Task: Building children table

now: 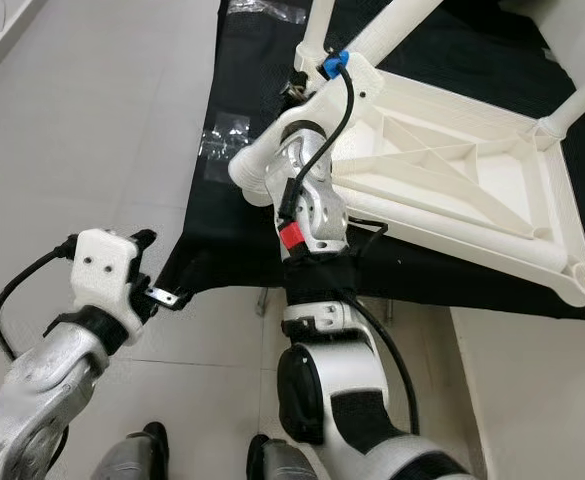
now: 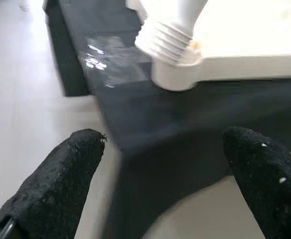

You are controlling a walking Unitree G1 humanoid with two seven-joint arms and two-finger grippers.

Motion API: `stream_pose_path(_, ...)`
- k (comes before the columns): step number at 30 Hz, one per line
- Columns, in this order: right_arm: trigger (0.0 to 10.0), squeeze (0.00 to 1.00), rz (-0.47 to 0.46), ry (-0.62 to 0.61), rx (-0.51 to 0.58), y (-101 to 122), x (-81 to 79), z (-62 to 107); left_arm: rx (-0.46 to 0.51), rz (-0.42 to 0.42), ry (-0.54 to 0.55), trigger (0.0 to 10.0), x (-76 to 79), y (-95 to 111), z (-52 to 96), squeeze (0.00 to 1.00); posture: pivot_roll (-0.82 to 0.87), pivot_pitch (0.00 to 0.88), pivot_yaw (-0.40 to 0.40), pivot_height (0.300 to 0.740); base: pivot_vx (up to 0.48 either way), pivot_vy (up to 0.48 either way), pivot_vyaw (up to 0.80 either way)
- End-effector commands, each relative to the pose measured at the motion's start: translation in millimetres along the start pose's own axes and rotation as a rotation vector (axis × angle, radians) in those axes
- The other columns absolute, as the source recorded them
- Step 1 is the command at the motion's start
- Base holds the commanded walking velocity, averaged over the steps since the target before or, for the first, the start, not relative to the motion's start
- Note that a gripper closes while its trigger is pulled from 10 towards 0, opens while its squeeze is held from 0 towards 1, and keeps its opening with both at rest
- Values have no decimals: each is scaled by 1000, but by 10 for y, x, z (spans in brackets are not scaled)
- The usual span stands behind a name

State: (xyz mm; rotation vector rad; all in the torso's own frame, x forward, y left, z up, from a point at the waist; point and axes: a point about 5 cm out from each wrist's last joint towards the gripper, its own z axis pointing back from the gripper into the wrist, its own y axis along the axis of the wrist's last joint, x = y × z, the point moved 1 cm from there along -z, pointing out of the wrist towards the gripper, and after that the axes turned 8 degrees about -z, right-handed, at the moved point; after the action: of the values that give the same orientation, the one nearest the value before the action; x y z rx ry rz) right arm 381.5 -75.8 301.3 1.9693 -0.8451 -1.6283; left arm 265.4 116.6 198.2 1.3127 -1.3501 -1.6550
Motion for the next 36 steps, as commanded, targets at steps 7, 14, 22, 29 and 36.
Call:
stream_pose_path(7,10000,0,-54,110,-61,-10,-21,91,12,-120,-29,10000,8,-31,-197,0,107,181,-116,740,0,0,0)
stream_pose_path(14,10000,0,-80,145,-109,-46,-2,169,23,-195,-45,10000,-36,15,-412,0,108,174,-118,740,0,0,0)
stream_pose_path(22,10000,0,-74,246,-196,-206,-65,327,43,-270,-127,10000,40,43,-618,0,107,160,-115,740,0,0,0)
stream_pose_path(29,10000,0,-62,301,-258,-364,-112,477,64,-257,-165,10000,124,53,-756,0,99,152,-112,740,0,0,0)
stream_pose_path(36,10000,0,-53,314,-283,-402,-116,541,47,-241,-161,7922,161,8,-836,0,95,151,-109,740,0,0,0)
